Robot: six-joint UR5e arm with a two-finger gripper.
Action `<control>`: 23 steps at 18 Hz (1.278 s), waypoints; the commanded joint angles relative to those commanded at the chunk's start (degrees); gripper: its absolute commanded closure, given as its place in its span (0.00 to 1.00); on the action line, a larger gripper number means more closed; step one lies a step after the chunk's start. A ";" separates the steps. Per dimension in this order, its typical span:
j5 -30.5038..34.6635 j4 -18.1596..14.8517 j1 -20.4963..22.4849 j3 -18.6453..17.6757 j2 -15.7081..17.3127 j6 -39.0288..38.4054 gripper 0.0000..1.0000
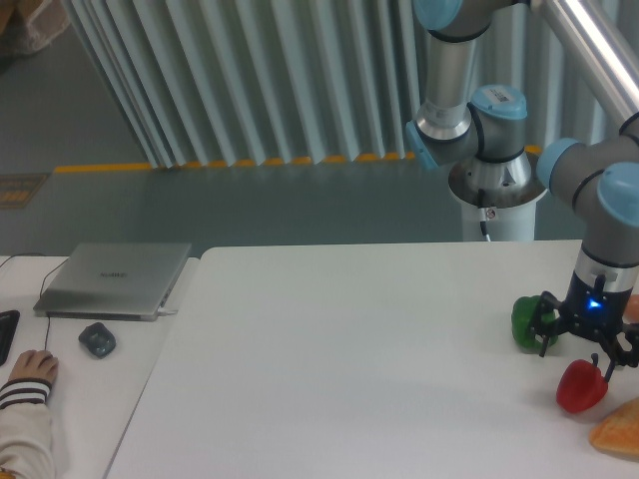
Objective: Place the red peppers in a basket
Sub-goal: 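Move the gripper down over the red bell pepper, then close the gripper on the red bell pepper and lift it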
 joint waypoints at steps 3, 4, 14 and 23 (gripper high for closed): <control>0.00 0.09 0.00 0.09 -0.17 0.00 0.00; 0.00 0.09 0.00 0.09 -0.35 0.00 0.00; 0.26 0.70 -0.35 0.53 -1.31 0.18 0.00; 0.35 1.49 -0.44 0.26 -2.20 0.53 0.03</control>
